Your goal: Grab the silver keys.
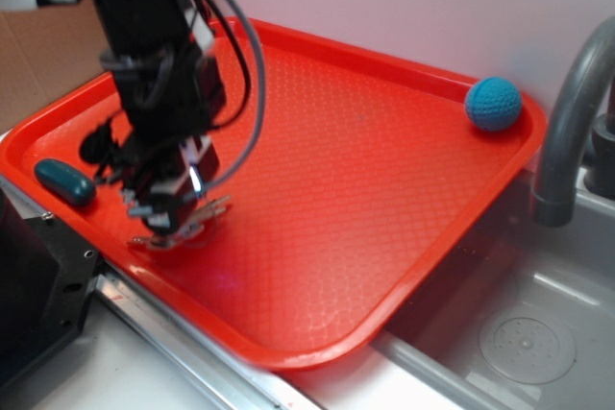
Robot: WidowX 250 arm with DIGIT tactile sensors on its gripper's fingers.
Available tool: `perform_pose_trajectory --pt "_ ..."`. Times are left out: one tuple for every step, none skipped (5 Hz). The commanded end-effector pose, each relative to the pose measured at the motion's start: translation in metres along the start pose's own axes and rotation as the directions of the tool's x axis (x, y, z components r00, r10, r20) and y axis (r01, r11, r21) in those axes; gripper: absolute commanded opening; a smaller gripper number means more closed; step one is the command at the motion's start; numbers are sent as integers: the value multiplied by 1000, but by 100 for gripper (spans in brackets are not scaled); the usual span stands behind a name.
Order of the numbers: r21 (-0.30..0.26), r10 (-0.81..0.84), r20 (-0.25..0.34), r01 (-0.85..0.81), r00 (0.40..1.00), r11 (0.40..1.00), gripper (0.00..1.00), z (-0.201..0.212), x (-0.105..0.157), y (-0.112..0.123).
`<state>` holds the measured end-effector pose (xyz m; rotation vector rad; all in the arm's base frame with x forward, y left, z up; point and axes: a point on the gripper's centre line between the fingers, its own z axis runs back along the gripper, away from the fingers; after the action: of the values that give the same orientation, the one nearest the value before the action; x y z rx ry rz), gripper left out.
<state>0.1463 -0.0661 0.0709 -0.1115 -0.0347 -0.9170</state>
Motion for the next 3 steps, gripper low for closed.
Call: perform_pose_trajectory --pt "67 430 189 -449 883 891 0 110 -61 57" --pt "59 626 239 -655 742 753 0 163 -95 77" --pt "48 770 307 -817 560 575 0 175 -84 76"
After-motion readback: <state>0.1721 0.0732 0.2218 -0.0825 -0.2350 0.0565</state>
